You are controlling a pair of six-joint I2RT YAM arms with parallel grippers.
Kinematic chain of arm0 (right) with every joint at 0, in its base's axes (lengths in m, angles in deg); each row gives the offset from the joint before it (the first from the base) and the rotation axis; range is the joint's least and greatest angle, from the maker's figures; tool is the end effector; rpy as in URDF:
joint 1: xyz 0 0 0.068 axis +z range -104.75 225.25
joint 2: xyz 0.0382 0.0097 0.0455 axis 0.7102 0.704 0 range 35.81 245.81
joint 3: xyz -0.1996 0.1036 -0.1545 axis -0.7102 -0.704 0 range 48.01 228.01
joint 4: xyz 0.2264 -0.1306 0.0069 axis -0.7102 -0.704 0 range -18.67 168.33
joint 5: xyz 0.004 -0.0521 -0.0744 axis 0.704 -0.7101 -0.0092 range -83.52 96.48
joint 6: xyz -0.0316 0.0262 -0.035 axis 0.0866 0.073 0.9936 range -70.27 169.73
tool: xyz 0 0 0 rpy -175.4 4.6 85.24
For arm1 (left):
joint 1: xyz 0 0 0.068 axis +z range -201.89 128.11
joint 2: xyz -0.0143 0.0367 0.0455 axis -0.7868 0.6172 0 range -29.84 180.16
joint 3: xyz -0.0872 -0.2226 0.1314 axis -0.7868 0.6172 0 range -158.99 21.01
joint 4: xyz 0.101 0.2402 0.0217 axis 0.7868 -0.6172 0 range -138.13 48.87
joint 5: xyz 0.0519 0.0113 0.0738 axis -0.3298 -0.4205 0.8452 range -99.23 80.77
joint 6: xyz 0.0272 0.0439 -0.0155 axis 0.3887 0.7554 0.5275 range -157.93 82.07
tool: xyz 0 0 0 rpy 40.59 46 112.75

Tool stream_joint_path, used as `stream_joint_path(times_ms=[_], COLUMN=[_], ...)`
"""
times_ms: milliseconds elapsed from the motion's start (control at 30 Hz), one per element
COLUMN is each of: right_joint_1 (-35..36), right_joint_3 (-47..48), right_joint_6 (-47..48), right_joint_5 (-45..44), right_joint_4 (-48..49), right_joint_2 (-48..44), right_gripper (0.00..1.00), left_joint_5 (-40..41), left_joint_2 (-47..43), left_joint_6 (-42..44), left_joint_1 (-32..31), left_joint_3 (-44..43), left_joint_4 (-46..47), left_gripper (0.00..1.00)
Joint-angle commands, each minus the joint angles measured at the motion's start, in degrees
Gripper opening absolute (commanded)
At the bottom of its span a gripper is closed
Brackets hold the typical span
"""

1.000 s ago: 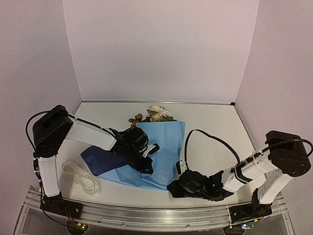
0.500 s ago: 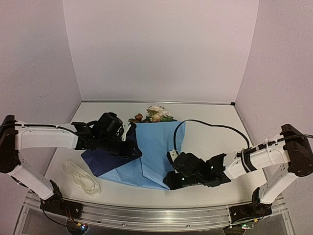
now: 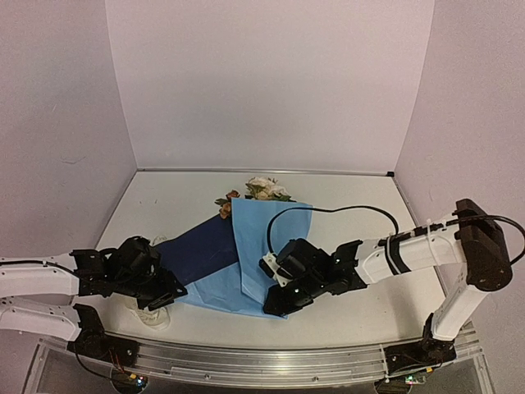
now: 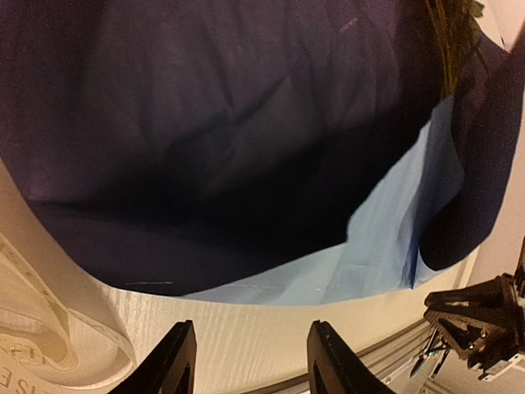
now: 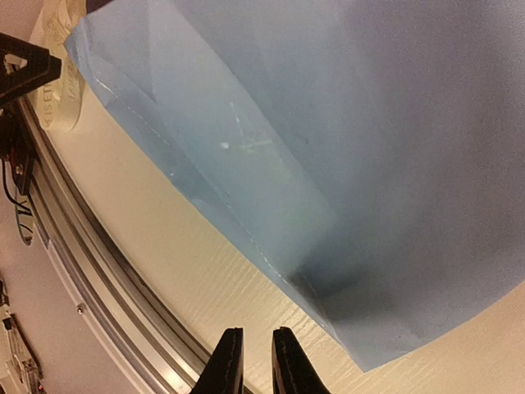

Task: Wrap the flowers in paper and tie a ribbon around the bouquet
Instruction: Pick up the two-thirds-folded wrapping paper from the center of the board.

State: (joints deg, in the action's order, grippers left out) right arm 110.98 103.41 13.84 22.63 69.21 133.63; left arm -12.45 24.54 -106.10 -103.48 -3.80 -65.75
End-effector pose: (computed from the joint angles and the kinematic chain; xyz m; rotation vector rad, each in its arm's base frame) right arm 0.1324 0.3182 0.1694 -0.8421 2.6300 0.9930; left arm 0.1060 -0.1369 0.1706 -0.3734 2.7366 -0.8110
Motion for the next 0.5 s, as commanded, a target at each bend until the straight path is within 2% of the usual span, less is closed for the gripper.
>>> stream_joint_path(times_ms=[0,267,467], right_joint_1=[-1.6,-2.7,-3.11], right_joint_3=[1.73,6.34,7.26], right_joint_6=[4.03,4.94,3.22], right_joint_5=[1.25,3.76,0.82], right_joint_4=[-1.25,-0.49,0.83], right_joint_2=[1.82,7.55,10.29], right_gripper=[0.12,0.12,0.11], left_joint_5=[3.43,6.72,7.72], left_joint_2=[-1.31,3.61,8.87], left_joint_6=[-8.38,-11.71,-10.4], left_joint_1=[-0.65,-1.18,-0.28], left_joint_3=[2.46,5.16,5.82], left_joint_4=[1.09,10.72,16.52], left_gripper=[0.51,0.6,0.54])
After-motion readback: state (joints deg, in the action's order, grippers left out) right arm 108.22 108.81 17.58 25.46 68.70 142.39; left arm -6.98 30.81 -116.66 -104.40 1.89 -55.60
